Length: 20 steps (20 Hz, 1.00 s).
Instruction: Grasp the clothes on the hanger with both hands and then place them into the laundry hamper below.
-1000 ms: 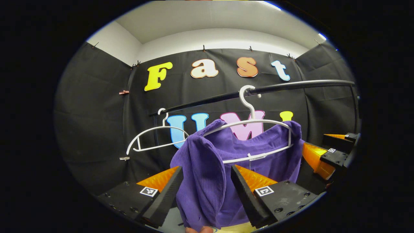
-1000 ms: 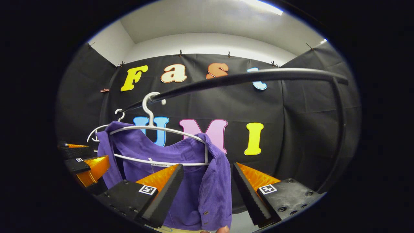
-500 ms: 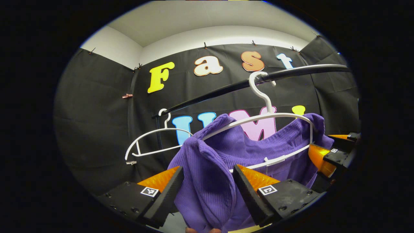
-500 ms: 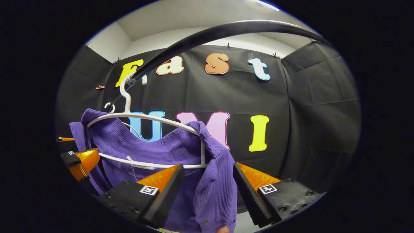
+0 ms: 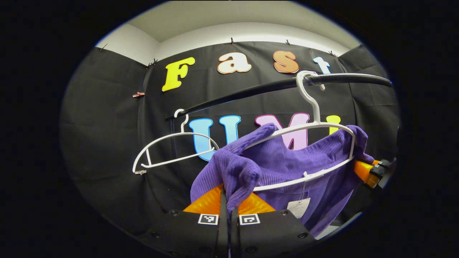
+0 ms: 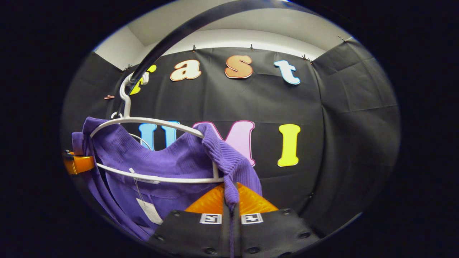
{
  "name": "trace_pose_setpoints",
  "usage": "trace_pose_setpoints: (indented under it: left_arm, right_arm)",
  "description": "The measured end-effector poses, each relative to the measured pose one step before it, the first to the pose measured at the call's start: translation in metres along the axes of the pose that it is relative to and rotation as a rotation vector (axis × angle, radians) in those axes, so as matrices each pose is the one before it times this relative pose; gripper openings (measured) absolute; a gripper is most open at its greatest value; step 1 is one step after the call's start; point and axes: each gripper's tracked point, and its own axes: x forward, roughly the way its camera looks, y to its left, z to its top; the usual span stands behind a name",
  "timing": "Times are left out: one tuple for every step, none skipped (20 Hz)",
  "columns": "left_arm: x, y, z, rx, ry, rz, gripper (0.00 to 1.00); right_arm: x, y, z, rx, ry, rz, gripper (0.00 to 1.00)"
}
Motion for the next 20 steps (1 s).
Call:
trace_pose_setpoints:
  left_arm:
    - [-0.00058,-0.00033,0.00051,0.00577,-0.00264,-0.0087,0.06]
    - [-0.0034,-0.00068,-0.00092,0.00556,-0.00184,-0.00486,0.05]
    - [-0.00146,0.00199,0.00143,0.00323,-0.00463,0.00542,0.05]
    - [-0.00106,0.00467,0.00224,0.00024,-0.00497,0.01496,0.05]
    - [-0.00067,0.00257,0.00478,-0.00142,-0.01086,0.00495,0.05]
    - [0.00007,0.00266,0.00472,0.00362,-0.01322,0.00578,0.05]
    - [0.00027,0.00548,0.00558,0.00644,-0.00766,0.00972,0.05]
    - [0.00321,0.00627,0.00482,0.00431,-0.00889,0.00765,0.05]
    - [0.0017,0.00572,0.00551,0.00202,-0.0082,0.00348,0.05]
    - [-0.00144,0.00524,0.00402,0.00561,-0.00836,0.01228,0.03]
    - [-0.00036,0.00771,0.00592,0.00978,-0.00749,0.00763,0.03]
    - [0.00124,0.00634,0.00474,0.01227,-0.00649,0.01531,0.03]
    - [0.00305,0.00578,0.00476,0.00686,-0.00748,0.00507,0.03]
    - [0.00373,0.00285,0.00102,0.00218,-0.00083,0.0029,0.02]
    - [0.00335,0.00163,0.00096,0.00419,0.00001,-0.00008,0.03]
    - [0.00324,0.0012,-0.00106,0.00249,0.00106,-0.00213,0.03]
    - [0.00339,0.00099,-0.00195,-0.00764,0.00735,-0.00238,0.03]
    - [0.00231,0.001,-0.00524,-0.01357,0.01679,-0.00207,0.05]
    - [0.00326,0.00269,-0.00594,-0.01497,0.01765,0.00182,0.06]
    - [0.00233,0.00558,-0.01031,-0.00846,0.02612,0.0121,0.05]
  right_arm:
    - [0.00221,-0.00035,0.00297,-0.01853,-0.00319,0.00206,0.05]
    - [-0.00046,-0.00141,0.00343,-0.00993,-0.0086,-0.00076,0.05]
    - [-0.0026,-0.00145,0.00611,-0.01036,-0.01564,-0.00752,0.04]
    - [-0.00305,-0.00505,0.00769,-0.0208,-0.0274,-0.01914,0.04]
    - [-0.001,-0.00708,0.01095,-0.02437,-0.03877,-0.02439,0.05]
    - [-0.00024,-0.00987,0.01075,-0.02777,-0.03493,-0.02922,0.04]
    - [0.00077,-0.01114,0.00699,-0.02983,-0.02706,-0.0248,0.04]
    - [0.00128,-0.01101,0.00302,-0.04286,-0.01572,-0.03741,0.05]
    - [0.00009,-0.0082,0.00371,-0.02924,-0.01771,-0.0222,0.05]
    - [0.00125,-0.00427,0.00338,-0.01684,-0.01336,-0.01254,0.05]
    - [0.00182,-0.00227,0.00261,-0.01288,-0.00775,-0.01184,0.04]
    - [0.00296,-0.00329,0.00342,-0.00587,-0.01187,-0.00904,0.04]
    - [0.00341,-0.00545,0.00293,-0.00069,-0.01347,-0.01492,0.04]
    - [0.00375,-0.00327,0.00259,0.002,-0.01236,-0.01127,0.04]
    - [0.00386,-0.00202,-0.00102,-0.001,-0.00769,-0.01019,0.04]
    - [0.00436,-0.00184,-0.00564,-0.00343,0.00639,-0.01063,0.04]
    - [0.00451,-0.00153,-0.01037,-0.00219,0.01836,-0.00561,0.0]
    - [0.0035,0.00155,-0.01188,-0.0023,0.02605,0.00226,0.0]
    - [0.00268,0.00491,-0.01144,0.00351,0.0282,0.0124,0.04]
    - [-0.00084,0.00686,-0.0124,0.00622,0.03559,0.01514,0.04]
